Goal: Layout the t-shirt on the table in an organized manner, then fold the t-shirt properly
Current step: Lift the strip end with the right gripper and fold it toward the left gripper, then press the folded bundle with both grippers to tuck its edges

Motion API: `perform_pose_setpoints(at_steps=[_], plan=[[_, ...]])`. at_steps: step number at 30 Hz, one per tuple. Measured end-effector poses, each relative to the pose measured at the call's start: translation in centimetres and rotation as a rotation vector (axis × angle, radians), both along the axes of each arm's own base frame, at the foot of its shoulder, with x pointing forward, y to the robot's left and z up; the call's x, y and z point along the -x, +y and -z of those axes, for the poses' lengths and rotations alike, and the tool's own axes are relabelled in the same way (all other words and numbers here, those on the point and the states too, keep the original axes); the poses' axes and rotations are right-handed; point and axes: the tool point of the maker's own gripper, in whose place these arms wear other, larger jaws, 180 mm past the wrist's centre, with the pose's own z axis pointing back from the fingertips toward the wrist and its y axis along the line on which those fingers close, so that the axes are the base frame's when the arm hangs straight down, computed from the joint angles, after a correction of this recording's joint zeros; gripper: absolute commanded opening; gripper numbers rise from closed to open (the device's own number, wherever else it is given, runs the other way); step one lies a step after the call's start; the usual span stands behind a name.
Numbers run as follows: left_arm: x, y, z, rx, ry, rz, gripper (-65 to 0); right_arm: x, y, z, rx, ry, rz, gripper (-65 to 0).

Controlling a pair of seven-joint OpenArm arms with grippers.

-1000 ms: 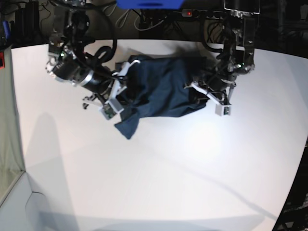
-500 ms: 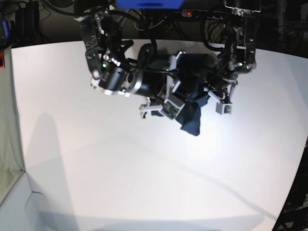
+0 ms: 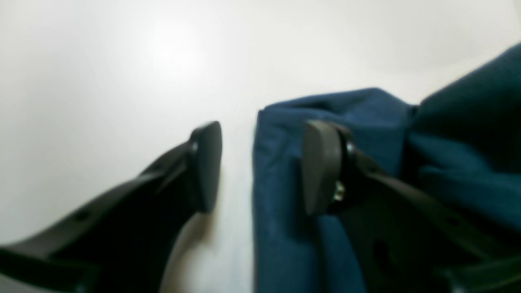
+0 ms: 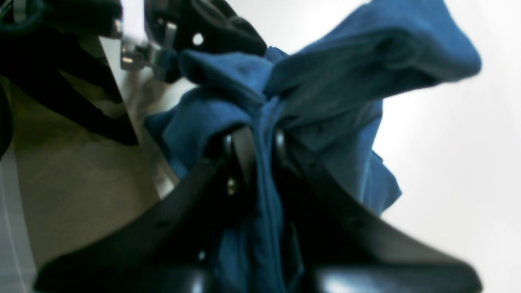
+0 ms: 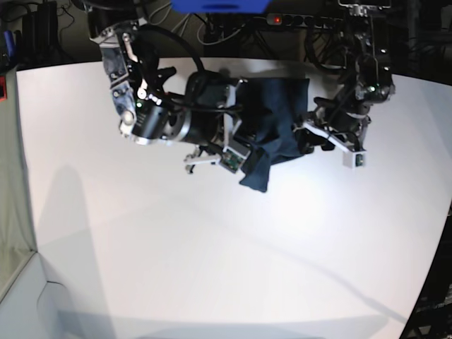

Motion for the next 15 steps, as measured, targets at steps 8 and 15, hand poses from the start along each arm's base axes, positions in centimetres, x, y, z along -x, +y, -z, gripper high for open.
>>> perform_pose_setpoints(at_steps=[8, 15], plan=[[0.1, 4.8, -4.8, -0.059, -0.121, -0.119, -33.5, 3.3, 3.1, 0.5, 0.012, 0.013, -0.143, -65.0], [0.8, 11.0, -8.4, -0.139, -0.210, -0.279, -33.4, 4.1, 4.6, 0.1, 0.016, -0.008, -0.213, -39.4]])
